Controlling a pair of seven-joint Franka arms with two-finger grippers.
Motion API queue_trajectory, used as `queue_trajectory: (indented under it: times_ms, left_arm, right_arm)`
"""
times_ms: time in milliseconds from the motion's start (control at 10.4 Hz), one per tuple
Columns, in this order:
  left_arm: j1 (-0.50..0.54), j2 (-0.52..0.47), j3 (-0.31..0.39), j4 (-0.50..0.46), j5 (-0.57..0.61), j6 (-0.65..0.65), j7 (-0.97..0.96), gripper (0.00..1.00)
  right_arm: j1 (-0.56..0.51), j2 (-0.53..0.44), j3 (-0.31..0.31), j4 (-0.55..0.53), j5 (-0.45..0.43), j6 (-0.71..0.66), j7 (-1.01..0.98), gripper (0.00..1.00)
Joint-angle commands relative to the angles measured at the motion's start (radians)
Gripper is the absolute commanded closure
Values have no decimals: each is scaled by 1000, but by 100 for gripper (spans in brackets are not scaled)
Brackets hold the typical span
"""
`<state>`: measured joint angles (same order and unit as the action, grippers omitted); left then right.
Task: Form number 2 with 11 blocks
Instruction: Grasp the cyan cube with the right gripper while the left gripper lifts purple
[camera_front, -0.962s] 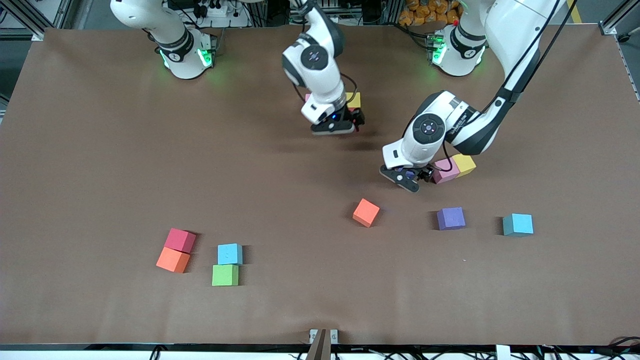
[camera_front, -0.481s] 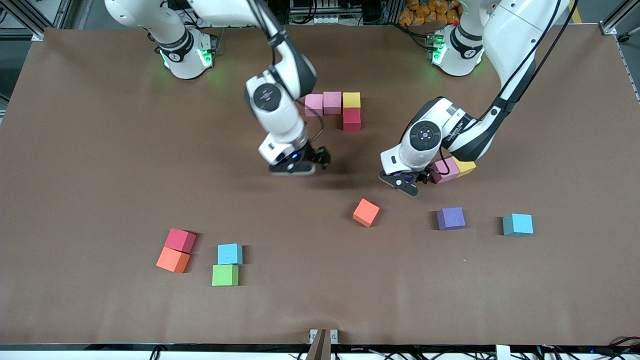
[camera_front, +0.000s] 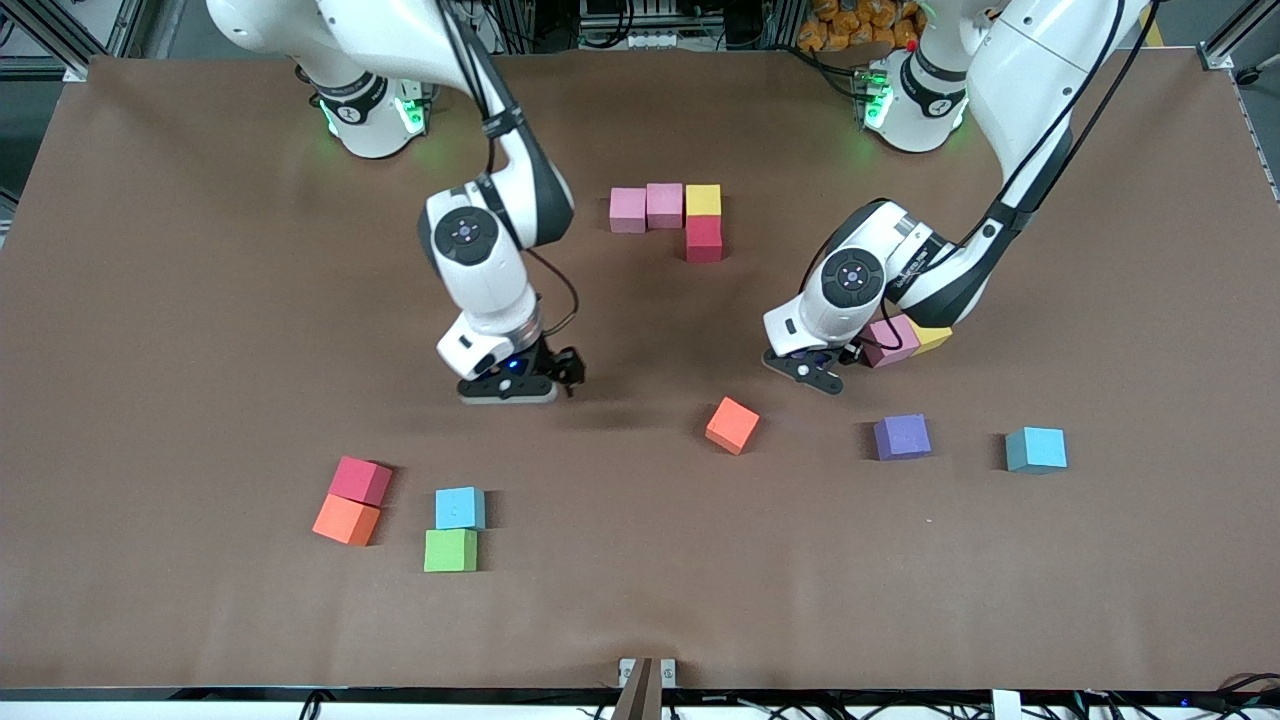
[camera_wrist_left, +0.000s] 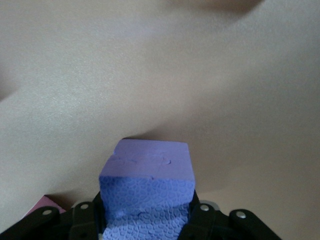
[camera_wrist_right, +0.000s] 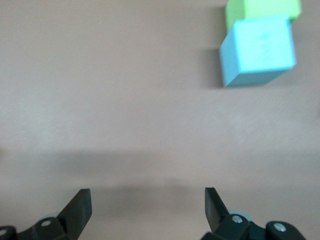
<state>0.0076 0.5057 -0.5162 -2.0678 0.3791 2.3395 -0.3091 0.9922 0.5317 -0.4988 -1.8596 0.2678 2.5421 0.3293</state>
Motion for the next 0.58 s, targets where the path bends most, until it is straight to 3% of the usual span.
queue_trajectory:
  times_ms: [0, 481]
  left_arm:
    - [-3, -38, -22, 3, 14, -8, -134, 54]
    - [2, -39, -171, -6, 11, -12, -621, 52]
  right_arm:
    - [-99, 34, 8, 46, -21, -22, -176, 0]
    - [-236, 171, 60, 181, -6, 29, -242, 0]
